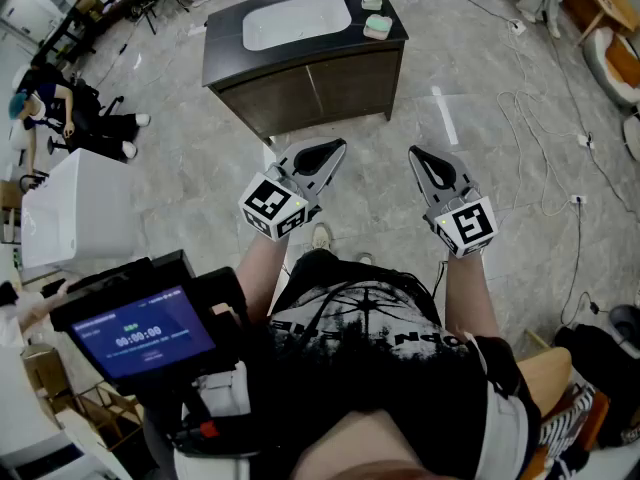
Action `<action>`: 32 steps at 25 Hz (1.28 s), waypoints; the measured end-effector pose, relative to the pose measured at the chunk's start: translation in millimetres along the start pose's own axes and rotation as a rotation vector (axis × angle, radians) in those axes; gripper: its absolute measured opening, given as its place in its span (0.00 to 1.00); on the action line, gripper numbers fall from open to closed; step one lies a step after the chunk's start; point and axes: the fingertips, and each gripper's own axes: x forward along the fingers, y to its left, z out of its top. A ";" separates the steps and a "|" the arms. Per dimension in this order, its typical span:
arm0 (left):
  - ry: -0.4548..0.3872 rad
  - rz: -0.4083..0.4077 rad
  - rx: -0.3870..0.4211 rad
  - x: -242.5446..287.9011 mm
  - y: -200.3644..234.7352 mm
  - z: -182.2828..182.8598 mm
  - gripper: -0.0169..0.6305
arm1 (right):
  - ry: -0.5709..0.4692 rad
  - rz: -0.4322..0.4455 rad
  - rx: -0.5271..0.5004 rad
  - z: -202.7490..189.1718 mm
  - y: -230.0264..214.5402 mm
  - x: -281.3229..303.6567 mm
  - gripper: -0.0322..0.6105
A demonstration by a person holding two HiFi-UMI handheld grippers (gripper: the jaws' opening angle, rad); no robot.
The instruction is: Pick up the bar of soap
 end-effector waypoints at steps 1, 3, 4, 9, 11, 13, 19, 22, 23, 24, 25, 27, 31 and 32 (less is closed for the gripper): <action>0.000 -0.002 0.000 1.1 -0.5 0.2 0.04 | -0.003 -0.006 0.003 0.8 -1.2 0.1 0.07; 0.001 -0.005 0.001 2.6 -1.2 0.1 0.04 | -0.006 -0.014 0.008 1.2 -2.5 0.3 0.07; 0.001 -0.005 0.001 2.9 -1.3 -0.4 0.04 | -0.006 -0.014 0.009 0.3 -2.5 0.6 0.07; 0.003 0.005 0.001 3.2 1.4 -0.6 0.04 | -0.005 -0.031 0.023 -1.9 -5.8 1.2 0.07; 0.003 0.007 0.002 4.1 2.4 1.0 0.04 | -0.008 -0.028 0.023 -1.4 -7.6 1.6 0.07; 0.001 0.007 0.001 4.0 3.7 2.3 0.04 | -0.014 -0.025 0.031 -1.1 -8.2 3.1 0.07; -0.002 0.012 0.001 0.2 7.0 0.3 0.04 | -0.052 -0.020 0.085 -1.1 -5.8 7.2 0.07; 0.004 0.015 0.003 2.5 9.1 -1.2 0.04 | -0.058 -0.006 0.089 0.3 -5.5 10.0 0.07; 0.004 0.015 0.002 3.9 9.2 -0.9 0.04 | -0.059 -0.006 0.091 0.9 -6.5 10.2 0.07; 0.005 0.015 0.002 5.5 8.8 -0.2 0.04 | -0.058 -0.003 0.090 1.0 -7.5 10.0 0.07; 0.005 0.015 0.004 7.0 8.2 0.7 0.04 | -0.056 0.001 0.087 1.0 -8.5 9.7 0.07; 0.005 0.013 0.008 8.8 7.7 2.7 0.04 | -0.055 0.002 0.088 2.0 -10.3 9.5 0.07; 0.000 0.012 0.003 11.0 7.9 7.1 0.04 | -0.056 0.002 0.092 3.7 -13.8 9.5 0.07; 0.002 0.012 0.003 12.8 6.7 8.4 0.04 | -0.055 0.003 0.095 3.9 -15.8 8.3 0.07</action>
